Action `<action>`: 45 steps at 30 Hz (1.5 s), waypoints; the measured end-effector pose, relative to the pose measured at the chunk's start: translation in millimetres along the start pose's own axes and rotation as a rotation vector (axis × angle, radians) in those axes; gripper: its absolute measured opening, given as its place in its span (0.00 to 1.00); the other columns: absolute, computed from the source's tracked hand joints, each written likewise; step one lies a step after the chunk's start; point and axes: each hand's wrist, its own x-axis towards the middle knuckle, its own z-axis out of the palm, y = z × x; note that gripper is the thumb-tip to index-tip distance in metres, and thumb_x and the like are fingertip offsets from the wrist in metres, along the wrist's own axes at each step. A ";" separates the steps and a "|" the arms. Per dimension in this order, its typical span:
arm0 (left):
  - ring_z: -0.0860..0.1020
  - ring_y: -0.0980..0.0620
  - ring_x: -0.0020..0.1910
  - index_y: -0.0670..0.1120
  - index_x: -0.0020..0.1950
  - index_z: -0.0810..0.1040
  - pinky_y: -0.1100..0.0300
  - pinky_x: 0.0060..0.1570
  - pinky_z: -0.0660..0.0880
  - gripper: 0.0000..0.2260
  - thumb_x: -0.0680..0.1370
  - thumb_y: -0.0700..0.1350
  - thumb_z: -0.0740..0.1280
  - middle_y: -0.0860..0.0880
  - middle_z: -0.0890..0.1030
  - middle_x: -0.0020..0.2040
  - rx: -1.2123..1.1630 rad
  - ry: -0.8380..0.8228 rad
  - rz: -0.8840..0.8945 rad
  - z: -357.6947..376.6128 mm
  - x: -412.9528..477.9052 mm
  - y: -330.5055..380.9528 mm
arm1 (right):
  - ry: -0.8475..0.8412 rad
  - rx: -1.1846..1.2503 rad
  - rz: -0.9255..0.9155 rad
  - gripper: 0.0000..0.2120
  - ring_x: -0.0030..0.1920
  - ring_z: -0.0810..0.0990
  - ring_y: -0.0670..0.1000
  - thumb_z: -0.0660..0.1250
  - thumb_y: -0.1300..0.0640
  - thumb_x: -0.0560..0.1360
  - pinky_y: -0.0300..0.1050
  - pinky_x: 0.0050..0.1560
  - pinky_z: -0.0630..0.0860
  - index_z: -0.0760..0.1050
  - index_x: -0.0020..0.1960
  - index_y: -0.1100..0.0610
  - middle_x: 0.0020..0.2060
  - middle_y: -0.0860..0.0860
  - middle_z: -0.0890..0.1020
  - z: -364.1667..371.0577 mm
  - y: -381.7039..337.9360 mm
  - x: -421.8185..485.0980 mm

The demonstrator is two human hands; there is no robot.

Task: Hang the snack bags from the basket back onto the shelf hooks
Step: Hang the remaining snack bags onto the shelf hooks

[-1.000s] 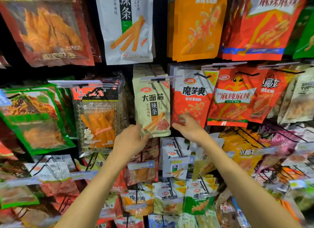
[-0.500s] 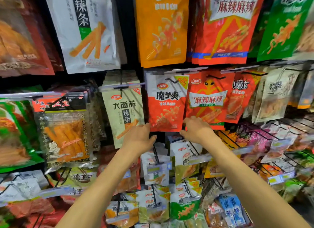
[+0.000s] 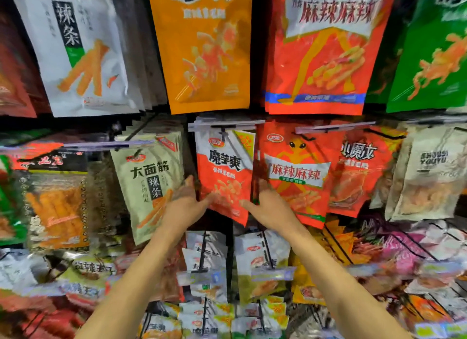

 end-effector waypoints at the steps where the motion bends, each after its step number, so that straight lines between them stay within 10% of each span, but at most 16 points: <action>1: 0.63 0.44 0.76 0.43 0.81 0.51 0.51 0.74 0.59 0.45 0.74 0.68 0.63 0.43 0.64 0.77 -0.059 0.000 -0.018 3.0 3.9 0.6 | 0.025 0.113 -0.016 0.35 0.66 0.72 0.59 0.65 0.40 0.78 0.47 0.62 0.73 0.60 0.75 0.61 0.66 0.56 0.73 1.7 -0.7 1.7; 3: 0.66 0.44 0.74 0.48 0.81 0.50 0.50 0.73 0.61 0.45 0.73 0.68 0.65 0.45 0.68 0.75 -0.206 0.011 -0.052 7.9 8.0 4.9 | 0.048 0.372 0.011 0.33 0.65 0.73 0.52 0.67 0.40 0.76 0.35 0.61 0.70 0.64 0.73 0.58 0.63 0.49 0.76 4.9 -3.5 4.2; 9: 0.82 0.54 0.51 0.56 0.72 0.64 0.69 0.45 0.75 0.34 0.71 0.66 0.70 0.53 0.82 0.59 -0.592 0.084 -0.089 13.1 16.8 15.4 | 0.213 0.735 0.164 0.36 0.64 0.77 0.50 0.65 0.34 0.74 0.44 0.60 0.73 0.62 0.75 0.52 0.64 0.48 0.78 20.5 -5.6 25.5; 15: 0.79 0.53 0.58 0.57 0.74 0.64 0.48 0.65 0.73 0.44 0.63 0.77 0.66 0.55 0.80 0.62 -0.677 -0.005 -0.098 21.8 24.2 11.8 | 0.233 0.821 0.146 0.30 0.64 0.76 0.48 0.61 0.33 0.76 0.43 0.57 0.70 0.65 0.73 0.47 0.65 0.47 0.77 21.9 -9.6 35.4; 22: 0.77 0.52 0.62 0.59 0.70 0.71 0.48 0.67 0.71 0.44 0.61 0.82 0.60 0.56 0.79 0.64 -0.726 -0.007 -0.159 38.6 32.3 9.8 | 0.166 0.870 0.199 0.43 0.78 0.58 0.49 0.59 0.31 0.75 0.46 0.75 0.55 0.50 0.81 0.52 0.78 0.47 0.59 36.8 -21.2 42.3; 27: 0.80 0.52 0.58 0.57 0.65 0.76 0.50 0.63 0.74 0.32 0.69 0.75 0.61 0.57 0.82 0.58 -0.725 0.021 -0.168 33.9 30.6 18.0 | 0.232 0.785 0.175 0.41 0.72 0.69 0.50 0.60 0.27 0.72 0.47 0.72 0.65 0.66 0.75 0.53 0.71 0.49 0.73 42.3 -25.1 47.6; 32: 0.79 0.48 0.60 0.53 0.66 0.76 0.49 0.64 0.74 0.27 0.75 0.68 0.62 0.52 0.82 0.59 -0.688 0.039 -0.162 33.6 37.0 17.0 | 0.213 0.744 0.263 0.42 0.77 0.60 0.53 0.60 0.34 0.77 0.40 0.71 0.57 0.56 0.79 0.62 0.78 0.55 0.60 38.9 -22.8 61.1; 45: 0.75 0.51 0.59 0.53 0.65 0.73 0.52 0.65 0.70 0.23 0.77 0.66 0.62 0.54 0.78 0.58 -0.670 0.012 -0.180 35.4 47.9 10.8 | 0.262 0.797 0.379 0.44 0.75 0.64 0.58 0.65 0.35 0.74 0.50 0.74 0.62 0.56 0.78 0.62 0.76 0.57 0.64 37.9 -25.6 74.5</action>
